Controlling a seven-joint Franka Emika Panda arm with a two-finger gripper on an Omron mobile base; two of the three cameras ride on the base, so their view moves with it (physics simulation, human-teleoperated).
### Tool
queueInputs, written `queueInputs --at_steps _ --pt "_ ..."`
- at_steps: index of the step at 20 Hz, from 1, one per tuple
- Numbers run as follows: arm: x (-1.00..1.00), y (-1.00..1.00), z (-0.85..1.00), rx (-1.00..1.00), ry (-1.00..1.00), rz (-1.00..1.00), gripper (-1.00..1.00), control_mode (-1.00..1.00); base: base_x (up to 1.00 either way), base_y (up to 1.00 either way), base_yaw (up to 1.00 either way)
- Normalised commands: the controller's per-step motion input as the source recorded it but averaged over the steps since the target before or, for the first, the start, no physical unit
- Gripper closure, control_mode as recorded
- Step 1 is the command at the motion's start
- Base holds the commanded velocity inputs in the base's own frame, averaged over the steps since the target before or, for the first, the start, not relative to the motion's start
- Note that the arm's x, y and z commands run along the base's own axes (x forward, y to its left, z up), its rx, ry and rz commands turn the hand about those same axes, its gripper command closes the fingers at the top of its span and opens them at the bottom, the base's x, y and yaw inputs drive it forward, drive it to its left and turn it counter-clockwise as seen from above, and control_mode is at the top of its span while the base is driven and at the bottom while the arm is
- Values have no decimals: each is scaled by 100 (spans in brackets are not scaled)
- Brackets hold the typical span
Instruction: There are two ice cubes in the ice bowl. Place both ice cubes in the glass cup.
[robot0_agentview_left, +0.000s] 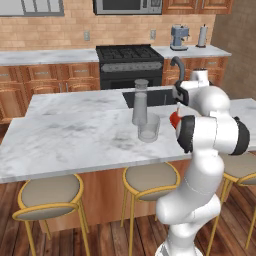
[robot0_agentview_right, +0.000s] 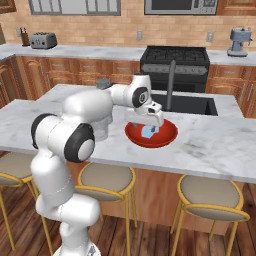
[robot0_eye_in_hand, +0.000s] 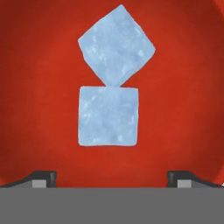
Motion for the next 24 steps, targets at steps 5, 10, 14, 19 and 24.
queueInputs --at_steps 5,10,14,19,24 --pt "28 -4 -21 0 0 0 -100 -100 0 0 0" --pt "27 0 -27 0 0 0 -100 -100 0 0 0" --pt "23 -5 -21 0 0 0 -100 -100 0 0 0" --pt "1 -6 -11 0 0 0 -100 -100 0 0 0" --pt "-21 0 0 0 0 0 -100 -100 0 0 0"
